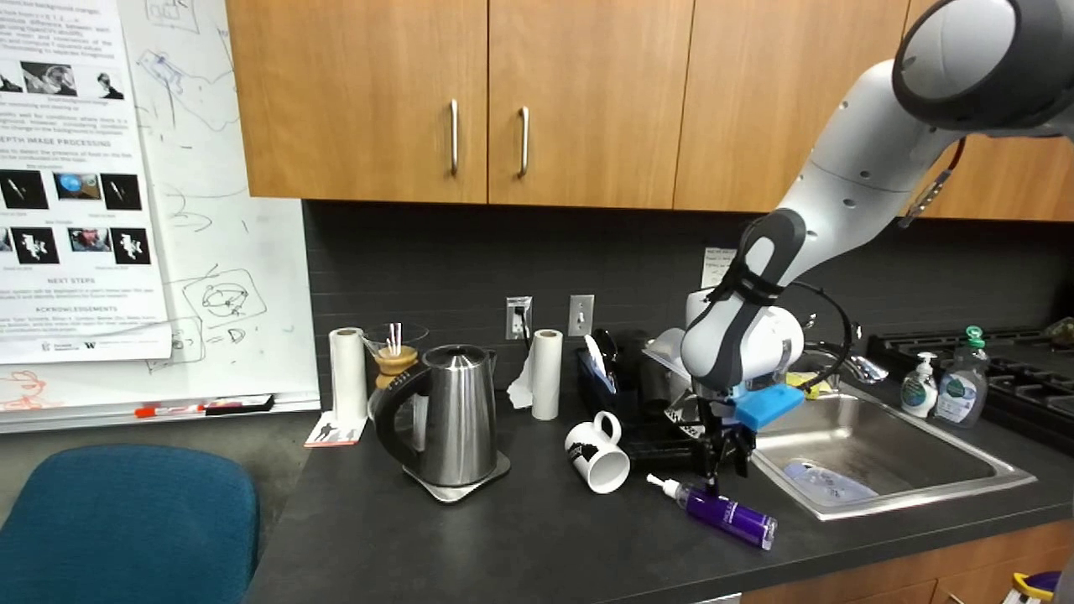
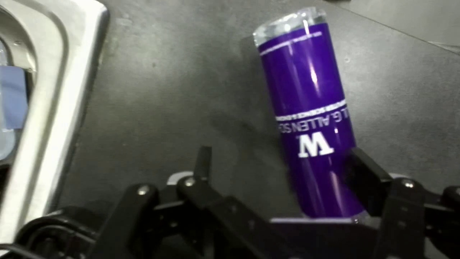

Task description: Put the purple bottle on the dishrack then move the mug backwards.

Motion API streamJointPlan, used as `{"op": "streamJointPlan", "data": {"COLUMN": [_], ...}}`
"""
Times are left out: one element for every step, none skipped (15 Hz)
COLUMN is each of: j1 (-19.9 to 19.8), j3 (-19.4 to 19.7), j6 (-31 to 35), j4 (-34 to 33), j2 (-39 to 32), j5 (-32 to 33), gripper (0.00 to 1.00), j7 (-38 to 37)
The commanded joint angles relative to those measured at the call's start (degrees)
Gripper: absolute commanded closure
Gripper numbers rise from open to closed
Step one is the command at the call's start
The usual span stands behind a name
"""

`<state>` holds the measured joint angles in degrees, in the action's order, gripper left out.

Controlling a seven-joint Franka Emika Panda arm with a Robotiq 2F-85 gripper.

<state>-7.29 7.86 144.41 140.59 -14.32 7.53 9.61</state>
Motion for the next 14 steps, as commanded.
{"op": "streamJointPlan", "data": {"j1": [-0.7,-0.9,-1.0,-1.1,-1.1,-0.8,-0.6,-0.6,-0.5,-0.4,-0.2,-0.2,-0.1,0.0], "j3": [1.6,1.7,1.9,1.8,1.8,1.4,1.3,1.1,0.9,0.8,0.7,0.6,0.4,0.2], "j6": [-5.4,-6.3,-7.0,-7.6,-8.2,-7.3,-7.1,-7.3,-7.3,-7.2,-7.3,-7.4,-7.4,-7.5], "j4": [-0.9,-1.2,-1.4,-1.4,-1.3,-0.3,-0.1,0.0,0.3,0.7,0.7,0.9,1.1,1.5], "j2": [4.6,5.3,5.9,6.7,7.5,7.5,7.7,7.8,7.9,8.0,7.9,7.9,7.9,8.2], "j5": [2.5,2.9,3.4,3.5,3.8,3.9,3.9,3.7,3.7,3.8,3.8,3.9,3.8,3.4], "gripper": [0.39,0.48,0.56,0.65,0.22,0.26,0.25,0.22,0.15,0.09,0.04,0.01,0.00,0.00], "j7": [-0.5,-0.4,-0.5,-0.1,-0.2,-1.1,-1.3,-1.2,-1.1,-1.1,-1.0,-1.0,-0.8,-0.2]}}
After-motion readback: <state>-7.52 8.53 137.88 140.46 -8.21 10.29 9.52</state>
